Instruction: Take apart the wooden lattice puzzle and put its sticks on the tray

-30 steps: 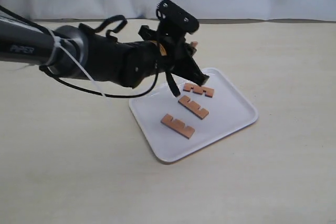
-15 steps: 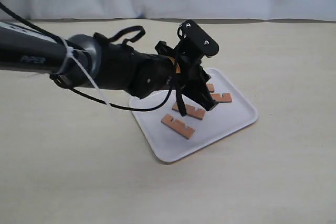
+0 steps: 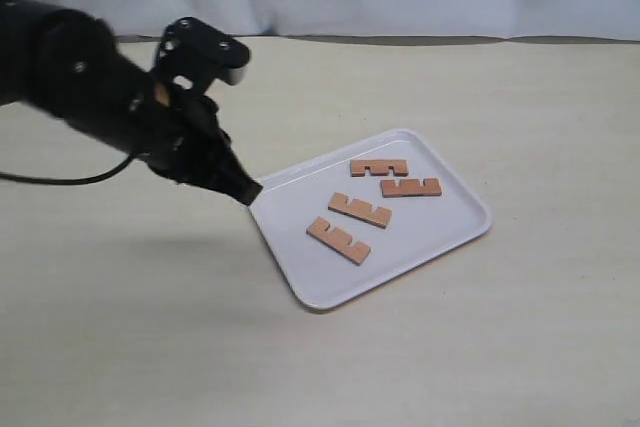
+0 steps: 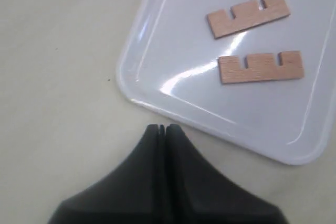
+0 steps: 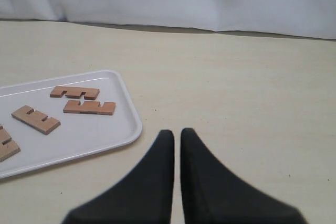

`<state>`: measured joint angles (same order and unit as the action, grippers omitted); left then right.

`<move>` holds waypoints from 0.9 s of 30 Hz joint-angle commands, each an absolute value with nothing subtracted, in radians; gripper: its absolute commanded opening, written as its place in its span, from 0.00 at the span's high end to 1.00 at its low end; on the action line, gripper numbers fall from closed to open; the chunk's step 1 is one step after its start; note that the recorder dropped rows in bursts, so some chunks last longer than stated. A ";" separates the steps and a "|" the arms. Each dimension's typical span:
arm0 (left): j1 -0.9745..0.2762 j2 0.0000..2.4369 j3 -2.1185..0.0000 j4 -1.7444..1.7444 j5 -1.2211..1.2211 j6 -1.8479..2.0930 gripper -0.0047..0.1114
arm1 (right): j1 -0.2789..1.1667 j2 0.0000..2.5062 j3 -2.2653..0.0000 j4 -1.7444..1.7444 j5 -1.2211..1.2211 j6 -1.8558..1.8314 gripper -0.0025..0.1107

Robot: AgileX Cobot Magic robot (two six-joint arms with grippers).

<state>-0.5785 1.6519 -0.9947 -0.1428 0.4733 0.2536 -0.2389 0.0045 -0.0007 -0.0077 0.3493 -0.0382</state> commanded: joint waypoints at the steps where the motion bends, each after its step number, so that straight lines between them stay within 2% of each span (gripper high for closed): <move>1: -0.534 1.383 -0.677 -0.174 0.094 0.228 0.96 | -0.243 0.000 0.000 -0.008 0.345 -0.038 0.94; 2: -0.523 1.292 -0.596 -0.174 0.000 0.230 0.96 | -0.243 0.000 0.000 -0.008 0.345 -0.038 0.94; 4: -0.523 1.182 -0.533 -0.174 -0.037 0.230 0.96 | -0.243 0.000 0.000 -0.008 0.345 -0.038 0.94; 8: -0.523 1.035 -0.523 -0.176 -0.044 0.230 0.96 | -0.243 0.000 0.000 -0.008 0.345 -0.038 0.94; 20: -0.523 0.928 -0.511 -0.173 -0.046 0.230 0.96 | -0.243 0.000 0.000 -0.008 0.345 -0.038 0.94; 27: -0.525 0.722 -0.325 -0.149 -0.089 0.350 0.96 | -0.243 0.000 0.000 -0.008 0.345 -0.038 0.94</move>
